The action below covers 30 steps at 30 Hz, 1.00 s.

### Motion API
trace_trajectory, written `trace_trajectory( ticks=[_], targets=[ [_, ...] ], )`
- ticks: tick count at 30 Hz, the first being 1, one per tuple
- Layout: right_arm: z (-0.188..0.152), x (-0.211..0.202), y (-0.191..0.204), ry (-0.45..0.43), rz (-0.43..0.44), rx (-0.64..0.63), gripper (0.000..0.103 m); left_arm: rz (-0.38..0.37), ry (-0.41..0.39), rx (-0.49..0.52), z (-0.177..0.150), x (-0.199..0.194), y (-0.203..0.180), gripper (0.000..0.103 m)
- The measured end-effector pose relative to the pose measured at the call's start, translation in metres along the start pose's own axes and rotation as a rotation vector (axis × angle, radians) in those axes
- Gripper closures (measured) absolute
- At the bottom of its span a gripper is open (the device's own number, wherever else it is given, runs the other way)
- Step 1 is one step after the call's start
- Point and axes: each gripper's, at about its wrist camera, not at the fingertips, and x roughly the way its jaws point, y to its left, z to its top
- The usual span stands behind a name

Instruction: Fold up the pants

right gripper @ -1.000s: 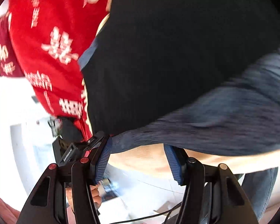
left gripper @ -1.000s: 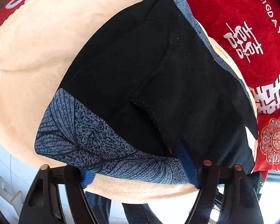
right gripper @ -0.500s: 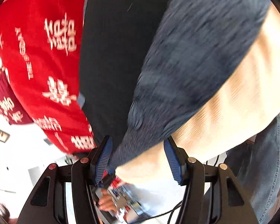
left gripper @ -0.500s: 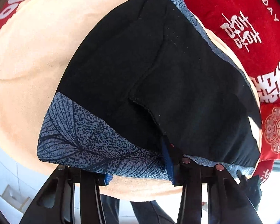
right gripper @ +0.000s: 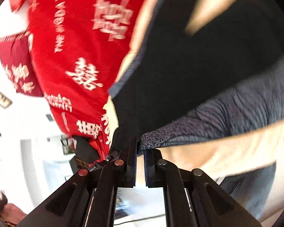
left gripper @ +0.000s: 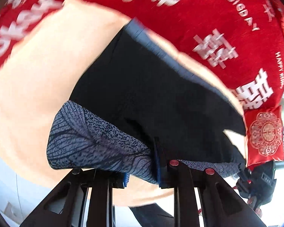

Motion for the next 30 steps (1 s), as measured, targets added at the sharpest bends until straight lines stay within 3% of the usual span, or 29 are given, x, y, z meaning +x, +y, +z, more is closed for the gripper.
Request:
trace_trajectory(
  ticks=[3, 7, 13, 20, 24, 25, 26, 27, 28, 29, 30],
  targets=[
    [0.035, 0.0, 0.029, 0.005, -0.004, -0.072, 0.096, -0.03, -0.061, 0.033, 0.038, -0.004, -0.027, 0.08],
    [0.098, 0.015, 0.058, 0.043, -0.035, -0.171, 0.096, -0.012, -0.121, 0.07, 0.092, 0.011, -0.051, 0.08],
    [0.199, 0.074, 0.081, 0.124, -0.145, -0.277, 0.094, 0.108, -0.15, 0.107, 0.163, 0.068, -0.063, 0.08],
    [0.264, 0.158, 0.044, 0.244, -0.301, -0.315, 0.093, 0.256, -0.056, 0.03, 0.19, 0.149, -0.04, 0.077],
    [0.275, 0.181, 0.03, 0.283, -0.366, -0.336, 0.093, 0.316, -0.042, 0.035, 0.192, 0.152, -0.047, 0.075],
    [0.276, 0.181, 0.03, 0.287, -0.368, -0.328, 0.09, 0.33, -0.043, 0.051, 0.19, 0.146, -0.052, 0.073],
    [0.275, 0.18, 0.033, 0.292, -0.37, -0.332, 0.071, 0.354, -0.052, 0.081, 0.188, 0.138, -0.059, 0.067],
    [0.272, 0.177, 0.04, 0.291, -0.373, -0.356, 0.055, 0.389, -0.072, 0.109, 0.186, 0.13, -0.066, 0.041],
    [0.268, 0.174, 0.049, 0.288, -0.374, -0.395, 0.02, 0.435, -0.102, 0.135, 0.183, 0.12, -0.071, 0.007],
    [0.263, 0.17, 0.059, 0.286, -0.385, -0.433, 0.01, 0.469, -0.122, 0.151, 0.179, 0.111, -0.075, 0.001],
    [0.257, 0.167, 0.071, 0.277, -0.4, -0.475, 0.009, 0.483, -0.137, 0.164, 0.176, 0.104, -0.078, 0.001]
  ],
)
